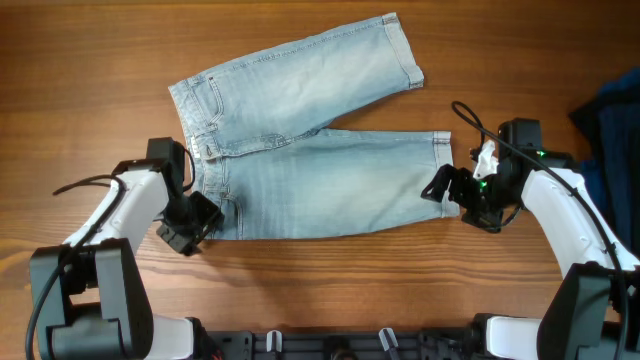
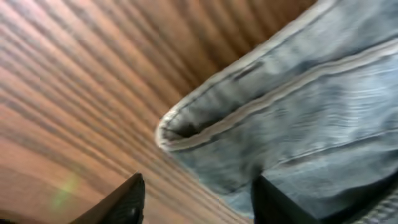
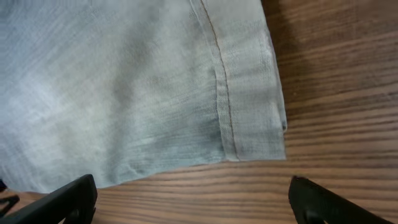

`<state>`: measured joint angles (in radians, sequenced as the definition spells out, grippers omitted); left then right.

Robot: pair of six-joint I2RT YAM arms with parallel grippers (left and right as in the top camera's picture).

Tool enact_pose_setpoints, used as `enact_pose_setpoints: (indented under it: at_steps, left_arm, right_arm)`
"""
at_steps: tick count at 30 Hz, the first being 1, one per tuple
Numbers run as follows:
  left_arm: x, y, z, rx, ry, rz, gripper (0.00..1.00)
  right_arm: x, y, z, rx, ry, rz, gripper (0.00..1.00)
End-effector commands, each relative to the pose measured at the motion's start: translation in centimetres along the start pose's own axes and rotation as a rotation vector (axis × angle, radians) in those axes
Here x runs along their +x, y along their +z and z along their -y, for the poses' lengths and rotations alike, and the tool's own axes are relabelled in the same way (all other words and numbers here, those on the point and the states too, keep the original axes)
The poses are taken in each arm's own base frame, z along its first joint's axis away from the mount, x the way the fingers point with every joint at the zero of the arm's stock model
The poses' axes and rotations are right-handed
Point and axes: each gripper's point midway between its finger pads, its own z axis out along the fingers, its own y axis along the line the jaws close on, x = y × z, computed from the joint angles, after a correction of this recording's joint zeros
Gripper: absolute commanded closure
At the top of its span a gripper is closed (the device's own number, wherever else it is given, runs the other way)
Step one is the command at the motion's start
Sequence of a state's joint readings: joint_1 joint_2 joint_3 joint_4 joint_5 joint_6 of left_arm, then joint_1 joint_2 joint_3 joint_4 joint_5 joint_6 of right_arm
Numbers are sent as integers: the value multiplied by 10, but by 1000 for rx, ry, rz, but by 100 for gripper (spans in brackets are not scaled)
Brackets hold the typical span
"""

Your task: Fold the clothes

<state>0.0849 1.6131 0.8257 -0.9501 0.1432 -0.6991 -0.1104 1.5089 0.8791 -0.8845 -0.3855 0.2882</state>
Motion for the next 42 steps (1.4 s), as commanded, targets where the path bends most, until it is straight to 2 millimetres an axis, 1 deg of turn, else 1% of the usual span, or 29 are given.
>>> enact_pose_setpoints:
  at_steps: [1, 3, 6, 7, 8, 9, 10, 11, 13, 15, 17, 19, 20, 21, 22, 24, 26, 27, 29, 30, 31, 32, 33, 35, 36, 37, 39, 40, 42]
  left_arm:
    - [-1, 0, -7, -35, -16, 23, 44]
    - [-5, 0, -8, -41, -16, 41, 46]
    - [-11, 6, -5, -21, -12, 72, 62]
    - [-8, 12, -3, 4, -10, 63, 70]
    - [-5, 19, -1, 28, -9, 48, 76]
    - [-3, 24, -2, 35, -17, 43, 78]
    - [1, 33, -7, 33, -55, 41, 80]
    - [1, 36, -8, 36, -60, 42, 81]
    - [1, 38, -9, 36, -59, 44, 84]
    - [3, 37, -7, 46, -51, 36, 90]
    - [9, 36, -3, 74, -47, 6, 96]
    - [12, 32, 2, 104, -20, -6, 96]
    - [13, 30, 2, 110, -19, -4, 96]
    - [13, 27, 3, 118, -17, 5, 96]
    - [12, 24, 4, 129, -14, 15, 96]
    - [11, 19, 6, 147, -9, 33, 96]
    - [10, 14, 8, 162, 6, 49, 96]
    - [10, 14, 8, 163, 21, 52, 96]
    - [10, 14, 8, 162, 24, 52, 96]
    - [10, 14, 8, 162, 26, 53, 96]
    - [10, 14, 8, 162, 29, 53, 96]
    - [10, 14, 8, 162, 31, 53, 96]
    - [10, 14, 8, 161, 38, 53, 96]
    - [11, 14, 7, 156, 43, 48, 96]
    - [12, 14, 6, 155, 43, 46, 96]
    - [13, 14, 5, 151, 46, 43, 96]
    - [17, 11, 3, 142, 93, 31, 96]
    - [20, 8, 0, 132, 115, 22, 96]
    - [29, -3, -2, 137, 139, 6, 96]
  right_arm:
    - [-5, -1, -5, -27, 13, 22, 1]
    - [-8, -1, -3, -14, 39, 38, 1]
    - [-13, -1, -4, -16, 58, 58, 1]
    - [-14, -1, -4, -17, 57, 62, 0]
    - [-15, -1, -4, -18, 56, 64, 1]
    - [-15, -1, -4, -18, 56, 64, 1]
    - [-15, -1, -4, -18, 55, 64, 1]
    - [-15, -1, -4, -18, 55, 64, 1]
    - [-15, -1, -4, -18, 55, 65, 1]
    - [-15, -1, -4, -18, 55, 64, 1]
    - [-12, -1, -3, -15, 59, 55, 2]
    - [-8, 1, -2, -12, 65, 40, 6]
    - [-5, 3, 0, -11, 69, 30, 14]
    - [2, 8, 4, -5, 97, 14, 26]
    - [12, 17, 10, -1, 148, -9, 29]
    - [23, 31, 14, -24, 172, -30, 29]
    - [35, 44, 23, -19, 228, -44, 28]
    - [36, 47, 25, -22, 225, -38, 27]
    - [30, 49, 24, -29, 212, -10, 25]
    - [22, 49, 22, -44, 197, 23, 25]
    - [13, 49, 19, -57, 182, 55, 28]
    - [9, 49, 18, -64, 174, 72, 39]
    - [6, 48, 17, -69, 168, 85, 62]
    - [4, 47, 17, -63, 162, 90, 92]
    - [2, 46, 21, -38, 164, 100, 96]
    - [-2, 43, 25, -12, 162, 112, 96]
    - [-11, 30, 28, 7, 176, 122, 96]
    - [-19, 19, 27, 7, 175, 130, 96]
    - [-33, -8, 17, 6, 121, 149, 96]
